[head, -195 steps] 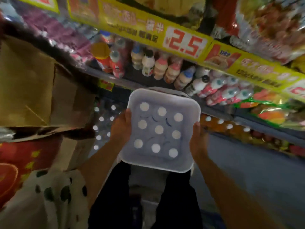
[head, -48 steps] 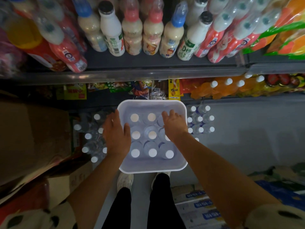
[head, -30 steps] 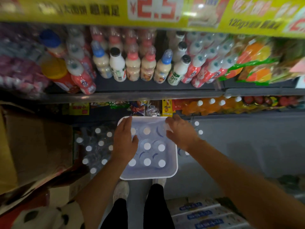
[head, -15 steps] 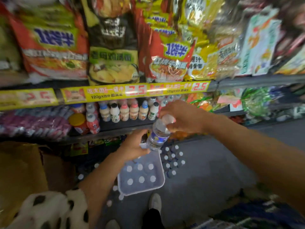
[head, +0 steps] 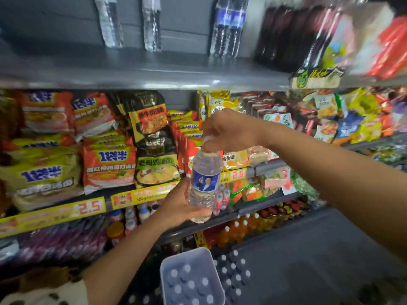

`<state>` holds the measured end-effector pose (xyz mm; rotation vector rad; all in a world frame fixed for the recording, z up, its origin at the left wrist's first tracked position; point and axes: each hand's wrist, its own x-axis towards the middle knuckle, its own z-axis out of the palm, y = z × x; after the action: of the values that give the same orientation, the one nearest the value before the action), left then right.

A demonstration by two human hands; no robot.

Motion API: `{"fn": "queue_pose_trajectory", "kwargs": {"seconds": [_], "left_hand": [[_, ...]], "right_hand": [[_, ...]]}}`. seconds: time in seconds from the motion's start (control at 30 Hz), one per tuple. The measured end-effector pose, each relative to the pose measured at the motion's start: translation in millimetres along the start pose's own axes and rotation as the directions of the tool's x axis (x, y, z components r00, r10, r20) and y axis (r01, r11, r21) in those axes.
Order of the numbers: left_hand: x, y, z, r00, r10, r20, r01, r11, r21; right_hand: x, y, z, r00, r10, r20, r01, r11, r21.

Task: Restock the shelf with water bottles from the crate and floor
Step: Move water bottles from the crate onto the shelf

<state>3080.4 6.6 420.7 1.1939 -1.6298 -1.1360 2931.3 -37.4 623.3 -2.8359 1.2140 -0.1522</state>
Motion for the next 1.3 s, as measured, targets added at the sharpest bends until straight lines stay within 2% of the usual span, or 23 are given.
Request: {"fn": "queue_pose_trajectory", "kwargs": {"seconds": [0.3,0.4,0.47,0.57,0.63,0.7,0.9,0.97,1.03,1.13,1.2,1.3], "left_hand": [[-1.9,81.2,-33.2,0.981,0.179,-0.074,-0.176,0.984,0.039],[2.2,98.9,-41.2,0.968,0.212,-0.131,-0.213,0.977,0.008],[1.9,110.4,-49.4,0.975,0.19,-0.116,-0.195,0.98,-0.033],[2.5,121.0,-64.0,0.983,0.18,-0.045,-0.182,0.981,-0.063],[2.8,128.1,-71.6,0.984,0.178,-0.006,-0.178,0.978,-0.105],[2.1,136.0,-73.4,0.982,0.189,-0.002,-0.188,0.978,-0.095],[9.7,142.2,-53.8,0.933,0.234,-0.275,-0.226,0.972,0.062],[15.5,141.5,-46.8,0.918,0.241,-0.314,-0.224,0.97,0.092],[21.5,145.5,-44.1,0.936,0.226,-0.27,-0.217,0.974,0.063],[34.6,153.4,-49.5,0.98,0.193,-0.039,-0.194,0.981,-0.02],[43.8,160.1,-53.6,0.978,0.185,0.099,-0.182,0.983,-0.036],[63.2,173.1,-50.1,0.972,0.183,0.147,-0.181,0.983,-0.026]], "right_hand": [[11.1,-29.0,-76.7,0.951,0.161,-0.264,-0.164,0.986,0.01],[13.5,-36.3,-96.5,0.935,0.16,-0.316,-0.159,0.987,0.03],[13.0,-41.0,-109.3,0.938,0.087,-0.335,-0.086,0.996,0.019],[10.5,-44.8,-127.8,0.964,-0.01,-0.267,0.044,0.992,0.119],[8.6,-44.7,-139.0,0.984,-0.031,-0.176,0.068,0.976,0.209],[6.9,-44.0,-147.3,0.99,-0.044,-0.135,0.074,0.973,0.221],[4.0,-38.9,-157.5,0.988,0.034,-0.15,-0.02,0.996,0.092],[3.3,-32.2,-161.0,0.988,0.042,-0.149,-0.034,0.998,0.058],[0.5,-24.5,-167.6,0.991,0.022,-0.135,-0.016,0.999,0.045],[-3.4,-11.7,-179.7,0.997,-0.039,-0.068,0.044,0.996,0.075],[-2.9,-2.6,-187.0,0.997,-0.054,-0.056,0.058,0.996,0.065],[1.8,17.1,-198.3,0.99,-0.08,-0.116,0.082,0.996,0.02]]}}
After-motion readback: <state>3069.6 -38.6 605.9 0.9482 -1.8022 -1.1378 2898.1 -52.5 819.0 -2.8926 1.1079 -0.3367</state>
